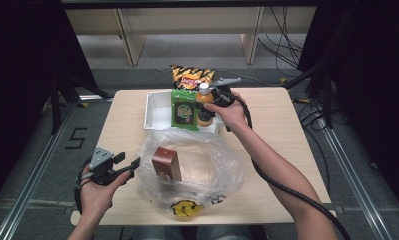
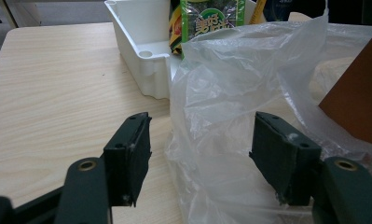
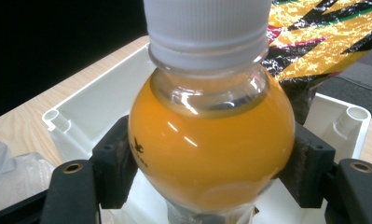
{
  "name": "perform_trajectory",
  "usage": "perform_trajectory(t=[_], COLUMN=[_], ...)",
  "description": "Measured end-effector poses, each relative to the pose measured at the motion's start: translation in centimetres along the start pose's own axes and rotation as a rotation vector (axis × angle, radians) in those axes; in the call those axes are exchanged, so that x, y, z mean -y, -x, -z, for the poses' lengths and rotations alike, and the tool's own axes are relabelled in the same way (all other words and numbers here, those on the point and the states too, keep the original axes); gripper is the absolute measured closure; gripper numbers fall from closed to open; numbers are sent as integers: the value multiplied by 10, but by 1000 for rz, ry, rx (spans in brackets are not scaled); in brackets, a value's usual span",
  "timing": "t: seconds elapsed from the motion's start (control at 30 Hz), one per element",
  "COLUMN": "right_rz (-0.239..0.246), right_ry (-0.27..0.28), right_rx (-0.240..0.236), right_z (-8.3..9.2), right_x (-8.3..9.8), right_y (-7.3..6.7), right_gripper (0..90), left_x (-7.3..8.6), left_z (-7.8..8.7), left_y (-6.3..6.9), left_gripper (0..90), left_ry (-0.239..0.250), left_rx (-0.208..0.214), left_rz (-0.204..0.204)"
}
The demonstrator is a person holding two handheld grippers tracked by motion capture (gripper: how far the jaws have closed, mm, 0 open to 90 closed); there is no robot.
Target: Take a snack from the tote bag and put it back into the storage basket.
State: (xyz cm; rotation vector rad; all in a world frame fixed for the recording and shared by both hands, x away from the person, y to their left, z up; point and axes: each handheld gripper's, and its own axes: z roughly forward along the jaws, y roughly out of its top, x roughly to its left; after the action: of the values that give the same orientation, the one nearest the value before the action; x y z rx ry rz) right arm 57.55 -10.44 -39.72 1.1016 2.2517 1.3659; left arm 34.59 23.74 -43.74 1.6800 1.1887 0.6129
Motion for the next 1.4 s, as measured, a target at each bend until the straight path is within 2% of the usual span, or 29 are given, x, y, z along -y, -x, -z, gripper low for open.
perform_trajectory(t=[0.03, 0.13, 0.17, 0.23, 0.33, 0.37, 0.53, 0.63, 0.67, 0.7, 0.73, 0.8, 0.83, 0.97, 1.0, 1.17, 1.3, 1.33, 1.4], right_rz=[11, 1, 15, -1, 13, -8, 12, 1, 7, -6, -9, 9, -6, 8, -7, 1, -19, -17, 2], right_ry=[-3, -5, -6, -20, -15, -20, -21, -33, -31, -18, -43, -43, -41, -37, -55, -54, -49, -66, -63], right_rx=[3, 3, 5, 9, 15, 11, 16, 25, 28, 29, 26, 34, 21, 23, 30, 31, 39, 34, 33], right_z=[0, -1, -3, -3, -4, -5, -7, -7, -8, -9, -8, -9, -10, -12, -11, -12, -14, -13, -14], right_x=[0, 2, 3, 4, 6, 7, 8, 9, 10, 12, 12, 12, 13, 15, 14, 17, 19, 18, 19], right_y=[2, 2, 4, 4, 6, 6, 9, 9, 9, 8, 9, 11, 10, 11, 11, 12, 12, 12, 14], right_gripper=[313, 313, 313, 312, 312, 312, 312, 312, 312, 312, 312, 312, 312, 312, 312, 312, 312, 312, 312], left_x=[0, 0, 0, 1, 1, 1, 1, 1, 1, 1, 1, 1, 1, 2, 2, 2, 2, 2, 2], left_z=[0, 0, 0, 1, 1, 1, 1, 0, 0, 0, 0, 0, 0, 0, 0, 0, -1, -1, -2], left_y=[0, 0, 0, 1, 1, 1, 1, 1, 1, 1, 1, 1, 1, 1, 1, 1, 0, 0, 0], left_gripper=[369, 369, 369, 369, 369, 369, 369, 369, 369, 369, 369, 369, 369, 369, 369, 369, 369, 369, 369], left_ry=[-1, 1, -7, -11, -11, -11, -11, -12, -13, -14, -14, -15, -15, -17, -17, -17, -8, -8, -8], left_rx=[0, 2, -5, -9, -8, -8, -8, -6, -7, -7, -7, -7, -7, -6, -6, -6, 5, 6, 7], left_rz=[0, -2, 6, 10, 8, 7, 8, 4, 5, 4, 4, 4, 4, 8, 8, 7, -4, -4, -4])
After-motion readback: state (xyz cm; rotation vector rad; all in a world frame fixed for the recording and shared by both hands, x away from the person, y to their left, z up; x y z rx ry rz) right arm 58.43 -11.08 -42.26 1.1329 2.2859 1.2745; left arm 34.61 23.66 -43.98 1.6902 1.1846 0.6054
